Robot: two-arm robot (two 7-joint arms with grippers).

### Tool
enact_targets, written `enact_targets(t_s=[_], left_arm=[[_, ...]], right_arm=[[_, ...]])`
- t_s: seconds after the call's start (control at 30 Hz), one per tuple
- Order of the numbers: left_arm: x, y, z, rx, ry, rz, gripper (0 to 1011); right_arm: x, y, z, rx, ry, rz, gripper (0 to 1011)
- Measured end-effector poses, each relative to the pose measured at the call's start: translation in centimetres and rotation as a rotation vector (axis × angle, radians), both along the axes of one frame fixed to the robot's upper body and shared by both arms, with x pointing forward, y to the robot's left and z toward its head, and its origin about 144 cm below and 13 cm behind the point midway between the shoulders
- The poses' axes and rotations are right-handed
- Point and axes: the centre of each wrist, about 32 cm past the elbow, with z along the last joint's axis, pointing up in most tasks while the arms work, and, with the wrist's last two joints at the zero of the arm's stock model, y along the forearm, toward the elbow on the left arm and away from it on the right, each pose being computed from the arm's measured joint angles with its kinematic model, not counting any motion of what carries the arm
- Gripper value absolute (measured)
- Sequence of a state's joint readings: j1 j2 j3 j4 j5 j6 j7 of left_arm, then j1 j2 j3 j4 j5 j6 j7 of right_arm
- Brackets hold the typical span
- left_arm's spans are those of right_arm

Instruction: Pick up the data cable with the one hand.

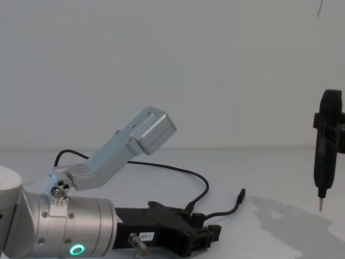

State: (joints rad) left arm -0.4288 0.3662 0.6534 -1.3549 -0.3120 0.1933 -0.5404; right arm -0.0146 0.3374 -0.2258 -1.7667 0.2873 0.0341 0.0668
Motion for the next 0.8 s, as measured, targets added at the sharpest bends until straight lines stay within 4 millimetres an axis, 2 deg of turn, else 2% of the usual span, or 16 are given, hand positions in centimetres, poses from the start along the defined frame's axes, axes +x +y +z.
enact_targets(t_s=[0.1,0.23,0.8], left_arm=[[-0.07,-0.13,0.04,-0.001,-0.002,0.0,348],[-0.1,-0.23,0.08,-0.001,-0.003,0.001,274],[-0.34,-0.49,0.16,-0.001,-0.014,0.027,169]], right_arm=[[0.0,0.0,0.0,0.0,0.0,0.0,279],[0.0,0.0,0.0,0.0,0.0,0.0,279],[0.0,0.0,0.0,0.0,0.0,0.0,279]])
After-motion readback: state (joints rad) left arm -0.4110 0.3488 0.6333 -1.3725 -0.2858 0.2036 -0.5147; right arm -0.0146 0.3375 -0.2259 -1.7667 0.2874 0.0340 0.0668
